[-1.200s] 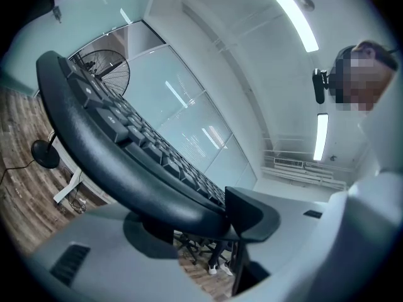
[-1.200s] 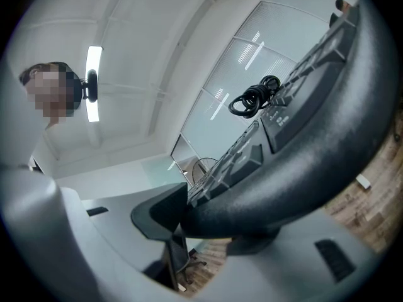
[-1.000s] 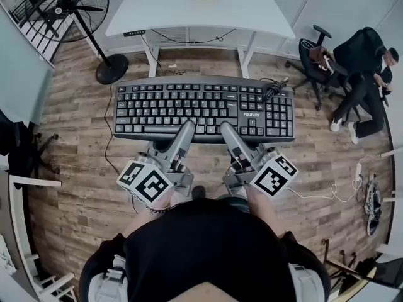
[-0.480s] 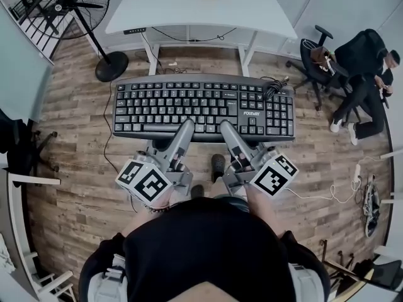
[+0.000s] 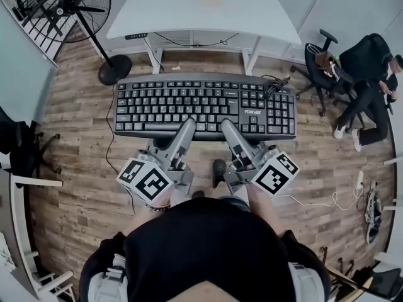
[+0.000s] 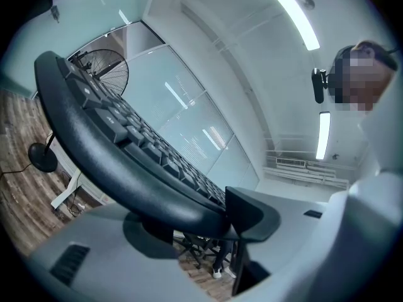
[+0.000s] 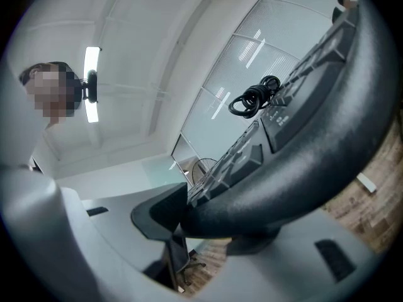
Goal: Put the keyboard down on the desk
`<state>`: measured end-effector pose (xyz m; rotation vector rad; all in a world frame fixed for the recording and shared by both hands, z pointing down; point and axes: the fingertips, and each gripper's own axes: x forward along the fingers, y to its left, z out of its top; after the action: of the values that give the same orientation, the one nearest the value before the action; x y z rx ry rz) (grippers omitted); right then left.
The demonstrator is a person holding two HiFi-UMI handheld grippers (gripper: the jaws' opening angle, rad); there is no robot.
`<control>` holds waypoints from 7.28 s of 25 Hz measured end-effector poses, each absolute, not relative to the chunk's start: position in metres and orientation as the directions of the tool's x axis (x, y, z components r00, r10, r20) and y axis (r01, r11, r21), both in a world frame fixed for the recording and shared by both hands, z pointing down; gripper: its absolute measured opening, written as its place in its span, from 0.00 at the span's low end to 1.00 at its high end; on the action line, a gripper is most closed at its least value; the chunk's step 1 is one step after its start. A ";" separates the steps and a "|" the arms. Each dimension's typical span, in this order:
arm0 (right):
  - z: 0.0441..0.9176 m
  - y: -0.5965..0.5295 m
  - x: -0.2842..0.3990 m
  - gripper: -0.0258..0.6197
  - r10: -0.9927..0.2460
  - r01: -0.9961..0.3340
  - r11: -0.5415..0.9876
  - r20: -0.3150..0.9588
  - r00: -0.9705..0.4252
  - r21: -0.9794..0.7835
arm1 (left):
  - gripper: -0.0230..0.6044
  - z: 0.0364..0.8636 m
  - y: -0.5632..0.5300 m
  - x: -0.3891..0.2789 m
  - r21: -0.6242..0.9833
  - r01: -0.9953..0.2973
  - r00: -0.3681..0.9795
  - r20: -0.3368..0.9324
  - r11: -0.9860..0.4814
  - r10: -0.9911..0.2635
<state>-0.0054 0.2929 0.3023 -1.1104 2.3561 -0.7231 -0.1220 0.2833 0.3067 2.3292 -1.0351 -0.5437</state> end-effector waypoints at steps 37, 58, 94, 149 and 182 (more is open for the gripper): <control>0.292 0.117 0.073 0.31 -0.746 -0.518 0.592 -0.177 -0.642 -0.617 | 0.40 0.296 0.117 -0.044 0.596 -0.594 0.580 -0.147 -0.540 -0.801; 0.303 0.057 0.096 0.31 -0.722 -0.485 0.602 -0.173 -0.670 -0.634 | 0.40 0.305 0.061 -0.020 0.600 -0.622 0.546 -0.127 -0.503 -0.828; 0.306 0.060 0.100 0.31 -0.678 -0.425 0.633 -0.198 -0.708 -0.647 | 0.40 0.304 0.072 -0.016 0.580 -0.668 0.498 -0.117 -0.466 -0.859; 0.296 -0.153 0.043 0.32 -0.754 -0.500 0.575 -0.183 -0.631 -0.648 | 0.40 0.293 -0.155 -0.073 0.598 -0.569 0.595 -0.174 -0.564 -0.785; 0.304 -0.226 0.019 0.32 -0.792 -0.533 0.546 -0.190 -0.581 -0.647 | 0.40 0.301 -0.235 -0.096 0.597 -0.522 0.653 -0.180 -0.609 -0.736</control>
<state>0.0191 -0.2263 0.3035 -1.0717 2.3187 -0.7457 -0.0965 -0.2352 0.3009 2.3683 -0.9786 -0.5675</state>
